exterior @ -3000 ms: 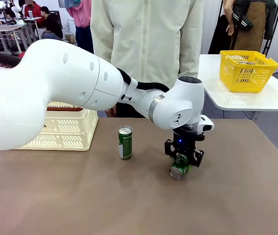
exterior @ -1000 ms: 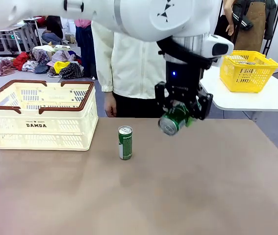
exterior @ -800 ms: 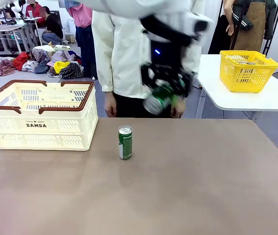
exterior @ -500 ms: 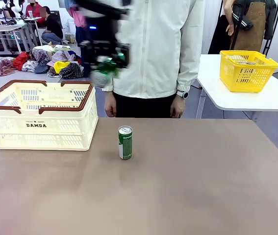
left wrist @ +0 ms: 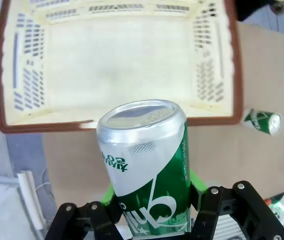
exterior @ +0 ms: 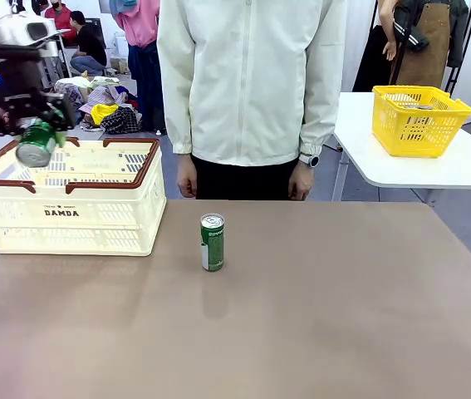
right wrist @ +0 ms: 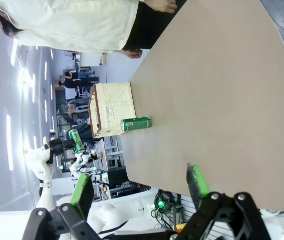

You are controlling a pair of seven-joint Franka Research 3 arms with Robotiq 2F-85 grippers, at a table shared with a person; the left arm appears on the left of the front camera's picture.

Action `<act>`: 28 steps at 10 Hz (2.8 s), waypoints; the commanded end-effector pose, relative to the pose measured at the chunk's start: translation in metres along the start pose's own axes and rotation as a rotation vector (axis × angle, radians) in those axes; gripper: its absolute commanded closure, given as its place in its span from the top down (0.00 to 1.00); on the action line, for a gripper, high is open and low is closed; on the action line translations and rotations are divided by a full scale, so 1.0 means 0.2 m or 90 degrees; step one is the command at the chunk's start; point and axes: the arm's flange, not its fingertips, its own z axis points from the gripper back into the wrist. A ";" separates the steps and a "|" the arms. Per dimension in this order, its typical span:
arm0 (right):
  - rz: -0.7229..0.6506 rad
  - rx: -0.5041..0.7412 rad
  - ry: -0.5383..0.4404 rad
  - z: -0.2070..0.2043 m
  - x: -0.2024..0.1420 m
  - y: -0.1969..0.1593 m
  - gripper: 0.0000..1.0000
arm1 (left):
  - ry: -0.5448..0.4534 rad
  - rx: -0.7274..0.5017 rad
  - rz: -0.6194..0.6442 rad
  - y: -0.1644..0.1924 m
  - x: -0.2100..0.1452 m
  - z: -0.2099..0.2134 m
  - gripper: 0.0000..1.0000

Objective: Place the drinks into the Shopping basket.
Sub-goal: Pick up one drink and place it into the Shopping basket.

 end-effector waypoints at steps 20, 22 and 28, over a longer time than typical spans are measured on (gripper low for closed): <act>0.012 0.005 -0.001 0.01 0.00 0.00 1.00 | 0.130 -0.048 -0.126 -0.20 0.54 -1.02 0.00; 0.012 0.005 -0.001 0.01 0.00 0.00 1.00 | 0.138 -0.057 -0.113 -0.18 0.51 -1.09 0.00; 0.012 0.005 -0.001 0.01 0.00 0.00 1.00 | 0.156 -0.035 -0.118 -0.21 0.49 -1.16 0.00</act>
